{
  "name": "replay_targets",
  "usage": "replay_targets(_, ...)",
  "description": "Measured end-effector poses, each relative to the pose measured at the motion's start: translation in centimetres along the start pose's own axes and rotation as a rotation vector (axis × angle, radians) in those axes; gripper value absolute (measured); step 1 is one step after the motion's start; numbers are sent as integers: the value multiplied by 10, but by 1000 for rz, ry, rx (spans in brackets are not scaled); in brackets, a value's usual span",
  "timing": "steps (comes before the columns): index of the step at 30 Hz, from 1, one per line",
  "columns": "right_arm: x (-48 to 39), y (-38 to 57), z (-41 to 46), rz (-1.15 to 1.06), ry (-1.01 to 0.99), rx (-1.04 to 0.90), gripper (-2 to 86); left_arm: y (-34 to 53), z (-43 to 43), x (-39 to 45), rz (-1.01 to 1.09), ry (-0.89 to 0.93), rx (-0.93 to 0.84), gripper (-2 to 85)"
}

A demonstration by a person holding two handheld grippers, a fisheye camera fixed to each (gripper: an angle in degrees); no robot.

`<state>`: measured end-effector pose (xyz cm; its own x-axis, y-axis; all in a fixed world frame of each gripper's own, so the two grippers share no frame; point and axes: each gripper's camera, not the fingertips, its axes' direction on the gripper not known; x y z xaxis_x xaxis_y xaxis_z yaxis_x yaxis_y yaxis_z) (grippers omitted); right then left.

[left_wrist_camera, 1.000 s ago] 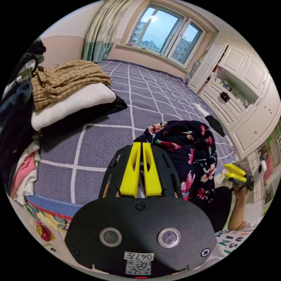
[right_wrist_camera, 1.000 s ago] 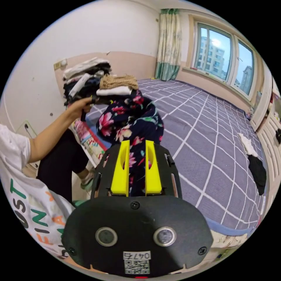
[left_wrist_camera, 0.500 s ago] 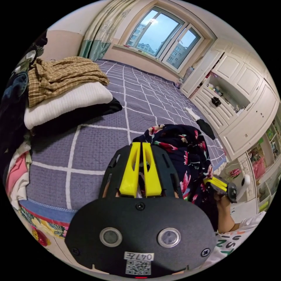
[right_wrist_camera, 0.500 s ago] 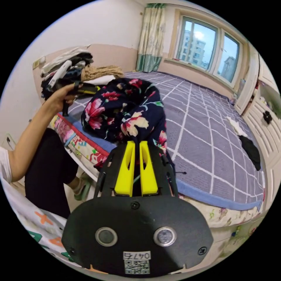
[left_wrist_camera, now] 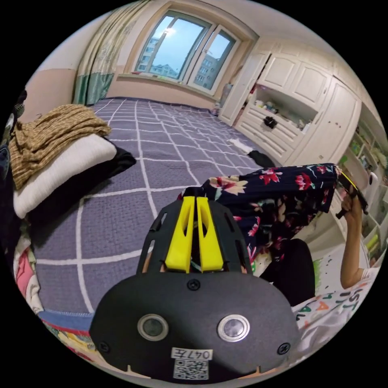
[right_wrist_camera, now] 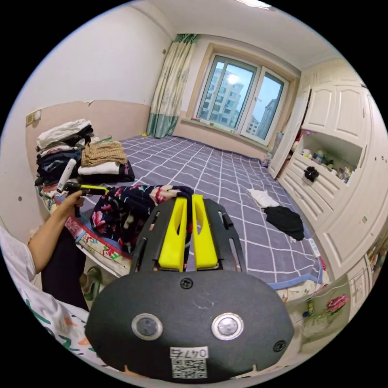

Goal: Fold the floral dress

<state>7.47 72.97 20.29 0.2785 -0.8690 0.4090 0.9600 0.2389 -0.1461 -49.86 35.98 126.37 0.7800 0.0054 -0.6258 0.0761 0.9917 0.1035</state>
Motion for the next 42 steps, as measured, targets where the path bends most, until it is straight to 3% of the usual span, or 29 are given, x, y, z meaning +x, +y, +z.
replay_targets(5, 22, -21, -51, -32, 72, 24, 0, -1, 2, 10, 22, 222, 13, -7)
replay_targets(11, 35, -48, -77, -110, 80, -38, 1, -8, -16, 69, 174, 99, -23, -7)
replay_targets(19, 65, -71, -136, -108, 147, 86, 1, -47, -96, 174, 395, -60, 52, -6)
replay_targets(22, 86, -89, -116, -90, 106, 88, 2, -64, -105, 180, 403, -89, 49, -2)
replay_targets(26, 126, -125, -23, -36, 98, 66, 8, -94, -86, 155, 326, -162, -27, 18)
replay_targets(31, 184, -129, 140, 174, 175, -46, 104, -116, -83, 63, -1, -189, -34, 74)
replay_targets(35, 174, -74, 191, 143, 173, -36, 133, -91, -115, 60, 31, -228, -71, 84)
replay_targets(37, 154, -45, 193, 119, 146, 13, 126, -74, -107, 85, 99, -154, -156, 93)
replay_targets(42, 74, 35, 176, 37, -347, -11, 116, -27, -25, 185, 324, 7, -327, 151)
